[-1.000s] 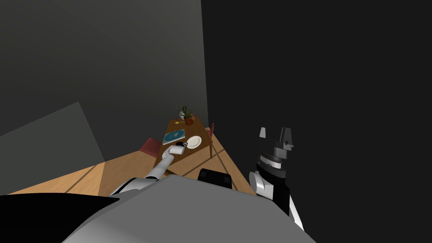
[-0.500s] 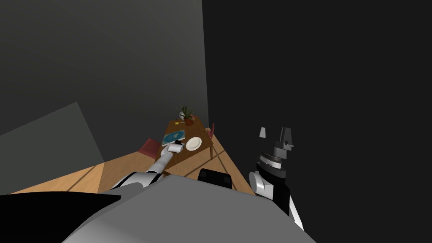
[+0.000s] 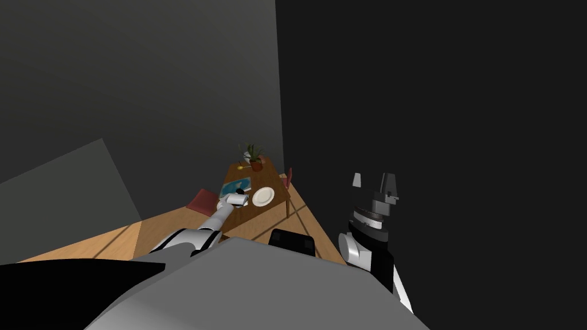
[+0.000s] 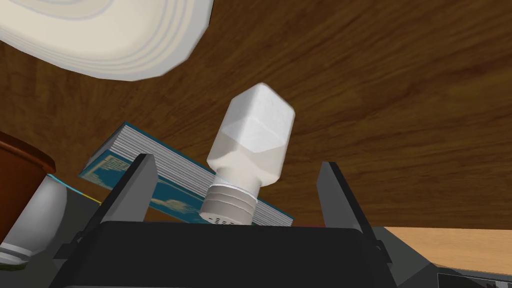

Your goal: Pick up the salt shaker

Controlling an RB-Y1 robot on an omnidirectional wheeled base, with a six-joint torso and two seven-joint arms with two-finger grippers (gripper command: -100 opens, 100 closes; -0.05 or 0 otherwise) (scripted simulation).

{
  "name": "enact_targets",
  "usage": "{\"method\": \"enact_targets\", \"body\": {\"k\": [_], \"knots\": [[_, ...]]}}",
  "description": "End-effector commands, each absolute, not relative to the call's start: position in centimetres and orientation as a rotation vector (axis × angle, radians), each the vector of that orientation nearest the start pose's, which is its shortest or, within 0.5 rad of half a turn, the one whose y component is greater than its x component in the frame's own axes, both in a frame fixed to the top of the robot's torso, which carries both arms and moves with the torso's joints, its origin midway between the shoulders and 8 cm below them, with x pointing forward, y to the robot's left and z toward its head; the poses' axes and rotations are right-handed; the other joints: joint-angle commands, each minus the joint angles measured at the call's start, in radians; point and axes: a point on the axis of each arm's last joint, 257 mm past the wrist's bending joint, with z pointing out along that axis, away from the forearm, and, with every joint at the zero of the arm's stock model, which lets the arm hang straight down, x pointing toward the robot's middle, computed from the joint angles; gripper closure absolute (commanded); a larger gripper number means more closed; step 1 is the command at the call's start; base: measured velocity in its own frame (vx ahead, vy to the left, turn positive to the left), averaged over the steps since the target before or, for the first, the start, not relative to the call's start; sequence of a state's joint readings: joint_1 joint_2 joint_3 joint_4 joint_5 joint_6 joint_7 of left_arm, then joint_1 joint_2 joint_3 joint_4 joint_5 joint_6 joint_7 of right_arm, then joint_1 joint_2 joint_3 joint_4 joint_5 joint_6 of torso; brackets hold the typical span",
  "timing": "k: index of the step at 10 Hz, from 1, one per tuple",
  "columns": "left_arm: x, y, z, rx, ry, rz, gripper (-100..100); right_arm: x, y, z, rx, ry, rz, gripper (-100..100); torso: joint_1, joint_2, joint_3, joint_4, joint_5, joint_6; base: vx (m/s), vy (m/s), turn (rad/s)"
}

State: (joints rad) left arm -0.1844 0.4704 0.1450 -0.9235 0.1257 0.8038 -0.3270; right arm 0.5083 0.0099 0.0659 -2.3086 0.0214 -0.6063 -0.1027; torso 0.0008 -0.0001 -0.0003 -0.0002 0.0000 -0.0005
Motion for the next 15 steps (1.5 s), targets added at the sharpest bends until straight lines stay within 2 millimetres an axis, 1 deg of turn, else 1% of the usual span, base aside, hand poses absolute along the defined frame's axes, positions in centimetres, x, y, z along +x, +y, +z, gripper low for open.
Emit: {"method": "enact_targets", "body": {"k": [1,4,5,6,10,11,12,13,14,15], "knots": [[36.9,53.2,-50.1,-1.712,2.009,0.111,-100,32.1,-25.3,5.3,0.591,0.503,1.477,0,0.0,0.0,0.0,0.0,0.0,0.0,0.03,0.022,-0.009],[36.1,52.9,-51.3,-1.713,2.007,0.112,-100,32.1,-25.3,5.3,0.591,0.503,1.477,0,0.002,-0.003,-0.002,-0.001,0.001,0.0,0.052,0.04,-0.01],[36.3,52.9,-51.0,-1.714,2.008,0.113,-100,32.1,-25.3,5.3,0.591,0.503,1.477,0,0.002,-0.002,-0.001,0.0,0.0,0.0,0.014,0.013,-0.002],[36.3,52.9,-51.1,-1.713,2.007,0.112,100,32.1,-25.3,5.3,0.591,0.503,1.477,0,0.001,-0.001,0.0,0.0,0.0,0.0,0.0,0.0,0.0],[36.3,52.9,-51.1,-1.713,2.007,0.114,100,32.1,-25.3,5.3,0.591,0.503,1.477,0,0.0,0.001,0.001,0.0,0.0,0.0,0.0,0.0,0.0],[36.3,52.9,-51.1,-1.713,2.007,0.113,0,32.1,-25.3,5.3,0.591,0.503,1.477,0,0.0,0.001,0.001,0.0,0.0,0.0,0.0,0.0,0.0],[36.7,53.1,-50.3,-1.712,2.008,0.112,100,32.1,-25.3,5.3,0.591,0.503,1.477,0,0.0,0.001,0.001,0.0,0.0,0.0,-0.037,-0.029,0.011],[36.9,53.2,-50.1,-1.712,2.009,0.111,100,32.1,-25.3,5.3,0.591,0.503,1.477,0,-0.002,0.003,0.002,0.001,0.0,0.0,-0.058,-0.042,0.011],[37.2,53.3,-49.4,-1.711,2.01,0.111,100,32.1,-25.3,5.3,0.591,0.502,1.477,0,-0.003,0.004,0.002,0.001,0.0,0.0,-0.062,-0.042,0.009],[37.1,53.2,-49.7,-1.71,2.007,0.108,100,32.1,-25.3,5.3,0.591,0.502,1.477,0,-0.003,0.005,0.003,0.001,-0.001,0.0,-0.028,-0.019,0.005]]}}
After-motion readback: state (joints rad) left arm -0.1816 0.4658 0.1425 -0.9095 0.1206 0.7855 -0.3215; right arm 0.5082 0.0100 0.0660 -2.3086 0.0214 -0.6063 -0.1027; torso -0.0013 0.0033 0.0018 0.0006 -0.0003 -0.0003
